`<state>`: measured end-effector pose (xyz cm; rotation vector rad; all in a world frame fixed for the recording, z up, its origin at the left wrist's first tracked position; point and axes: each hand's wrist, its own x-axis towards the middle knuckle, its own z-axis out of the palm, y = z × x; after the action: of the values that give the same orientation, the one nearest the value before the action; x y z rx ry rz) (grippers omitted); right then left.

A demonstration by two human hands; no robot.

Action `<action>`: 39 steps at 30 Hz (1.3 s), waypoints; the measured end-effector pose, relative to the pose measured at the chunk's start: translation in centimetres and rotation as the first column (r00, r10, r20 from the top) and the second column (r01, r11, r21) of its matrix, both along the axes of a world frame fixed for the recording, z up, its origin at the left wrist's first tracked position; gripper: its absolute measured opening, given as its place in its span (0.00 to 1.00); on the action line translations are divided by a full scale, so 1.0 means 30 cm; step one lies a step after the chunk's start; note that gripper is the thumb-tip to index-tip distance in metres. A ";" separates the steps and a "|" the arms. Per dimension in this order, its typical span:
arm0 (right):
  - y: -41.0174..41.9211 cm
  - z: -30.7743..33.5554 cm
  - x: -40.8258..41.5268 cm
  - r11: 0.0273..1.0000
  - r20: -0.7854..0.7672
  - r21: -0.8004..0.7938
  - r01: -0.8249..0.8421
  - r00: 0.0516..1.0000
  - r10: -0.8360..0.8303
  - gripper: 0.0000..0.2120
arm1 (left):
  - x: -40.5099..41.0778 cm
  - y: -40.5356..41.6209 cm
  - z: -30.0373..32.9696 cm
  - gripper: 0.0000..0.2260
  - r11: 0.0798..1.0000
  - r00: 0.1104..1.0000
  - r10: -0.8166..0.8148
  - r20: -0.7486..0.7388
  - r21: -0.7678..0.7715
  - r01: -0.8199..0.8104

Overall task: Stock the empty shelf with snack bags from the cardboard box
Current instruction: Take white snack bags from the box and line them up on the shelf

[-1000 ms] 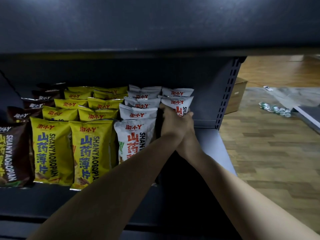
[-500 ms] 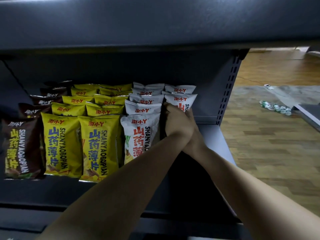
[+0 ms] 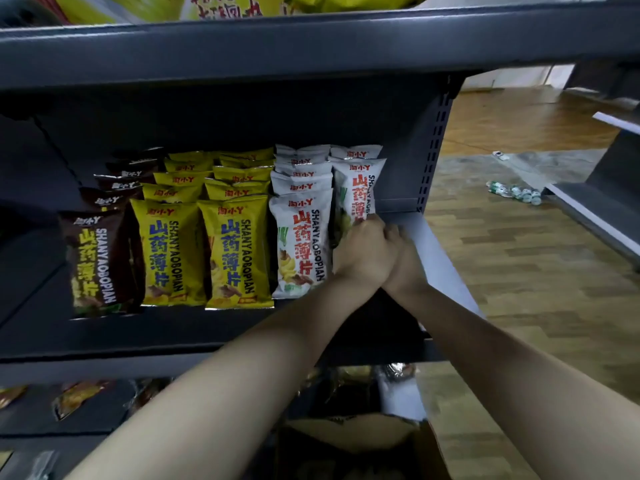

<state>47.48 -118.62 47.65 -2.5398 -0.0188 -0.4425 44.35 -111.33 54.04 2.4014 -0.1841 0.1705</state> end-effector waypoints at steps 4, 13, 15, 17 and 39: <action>-0.028 -0.005 -0.118 0.997 0.117 -0.075 0.007 0.993 0.002 0.19 | -0.098 0.073 -0.022 0.12 0.997 0.995 -0.071 0.070 0.033 0.069; -0.002 0.024 -0.444 0.997 0.289 0.071 0.003 0.957 -0.023 0.13 | -0.332 0.219 -0.184 0.10 0.972 0.946 -0.228 0.230 0.000 0.234; 0.014 -0.003 -0.519 0.997 0.280 0.076 -0.035 0.960 0.013 0.13 | -0.376 0.242 -0.240 0.09 0.970 0.953 -0.243 0.181 0.024 0.243; 0.026 -0.052 -0.589 0.996 0.251 0.062 -0.069 0.967 0.052 0.13 | -0.414 0.262 -0.302 0.09 0.965 0.959 -0.263 0.107 0.049 0.260; -0.062 -0.918 -0.698 0.938 -0.858 0.096 -0.334 0.450 0.248 0.15 | -0.649 0.324 -1.159 0.10 0.948 0.468 -0.100 -0.878 0.059 0.313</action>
<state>26.55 -120.49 20.11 -2.4721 -0.1018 1.0384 24.88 -101.61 19.25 2.3245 -0.0057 -1.2563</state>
